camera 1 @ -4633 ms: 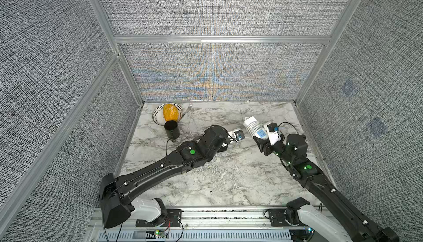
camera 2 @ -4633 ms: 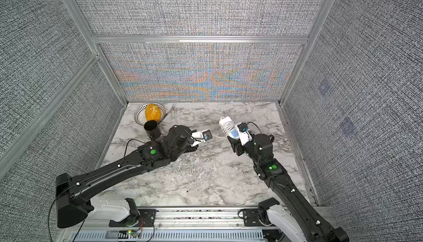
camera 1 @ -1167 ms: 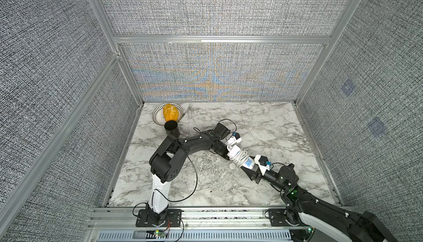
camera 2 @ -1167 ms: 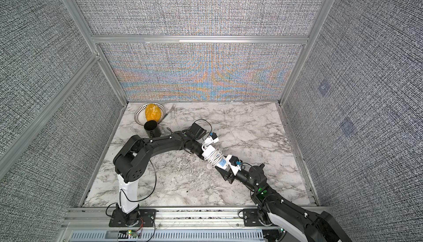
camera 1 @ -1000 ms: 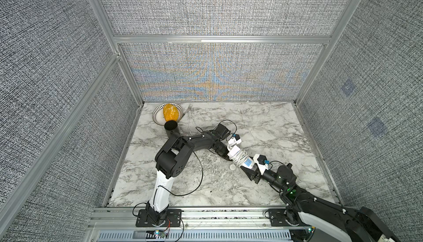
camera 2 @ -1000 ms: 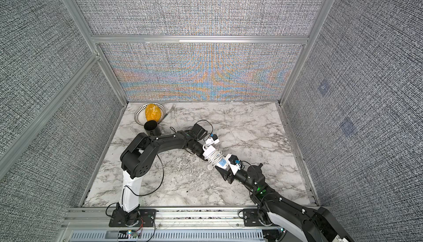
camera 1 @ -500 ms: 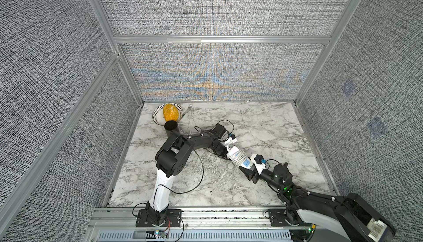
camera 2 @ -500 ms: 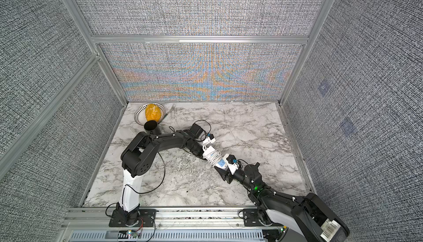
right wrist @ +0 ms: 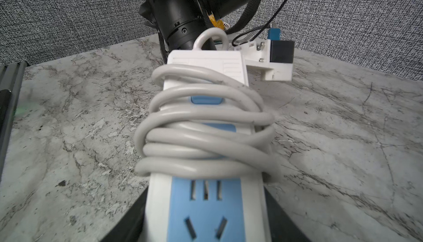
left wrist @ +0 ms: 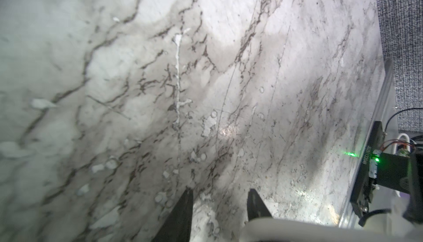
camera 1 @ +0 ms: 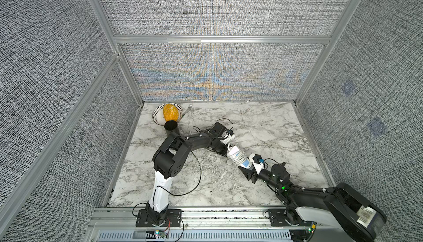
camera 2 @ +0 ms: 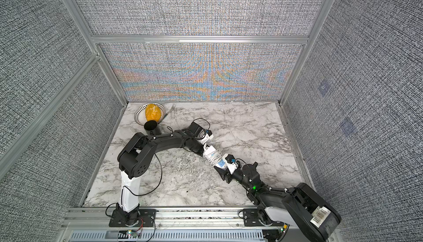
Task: Wrap the cord around the power strip
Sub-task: Place the power strip at the center of the board.
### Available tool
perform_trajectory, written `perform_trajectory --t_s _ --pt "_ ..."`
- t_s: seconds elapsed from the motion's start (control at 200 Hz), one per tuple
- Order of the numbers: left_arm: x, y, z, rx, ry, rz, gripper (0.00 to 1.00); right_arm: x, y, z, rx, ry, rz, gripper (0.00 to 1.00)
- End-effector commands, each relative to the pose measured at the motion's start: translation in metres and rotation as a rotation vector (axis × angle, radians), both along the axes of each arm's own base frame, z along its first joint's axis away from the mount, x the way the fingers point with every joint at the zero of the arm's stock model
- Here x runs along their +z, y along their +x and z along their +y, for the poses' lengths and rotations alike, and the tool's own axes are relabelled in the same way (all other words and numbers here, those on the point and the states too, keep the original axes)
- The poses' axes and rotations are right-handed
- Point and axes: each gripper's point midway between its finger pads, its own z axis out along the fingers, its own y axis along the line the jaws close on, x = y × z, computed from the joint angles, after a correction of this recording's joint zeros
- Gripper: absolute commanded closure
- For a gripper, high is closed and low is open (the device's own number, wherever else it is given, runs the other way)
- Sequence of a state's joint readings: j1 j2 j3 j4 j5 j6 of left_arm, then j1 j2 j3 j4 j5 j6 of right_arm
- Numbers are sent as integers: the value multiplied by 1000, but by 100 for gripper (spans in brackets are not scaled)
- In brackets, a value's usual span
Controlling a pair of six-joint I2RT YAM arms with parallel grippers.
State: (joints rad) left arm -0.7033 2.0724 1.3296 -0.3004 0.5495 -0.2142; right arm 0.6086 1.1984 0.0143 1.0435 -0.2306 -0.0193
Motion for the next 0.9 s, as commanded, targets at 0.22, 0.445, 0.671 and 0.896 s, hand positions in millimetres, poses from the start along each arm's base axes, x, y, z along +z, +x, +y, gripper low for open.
perform_trajectory --t_s 0.22,0.445,0.671,0.896 --pt "-11 7 25 51 134 -49 40 -24 22 -5 -112 -56 116 100" --pt "-16 4 32 26 168 -58 41 -20 33 -3 -143 -36 131 100" --pt "-19 5 32 0 171 -83 47 -17 32 5 -106 -16 148 100" --pt "-15 15 29 -57 139 -204 42 -18 27 7 -78 -3 161 100"
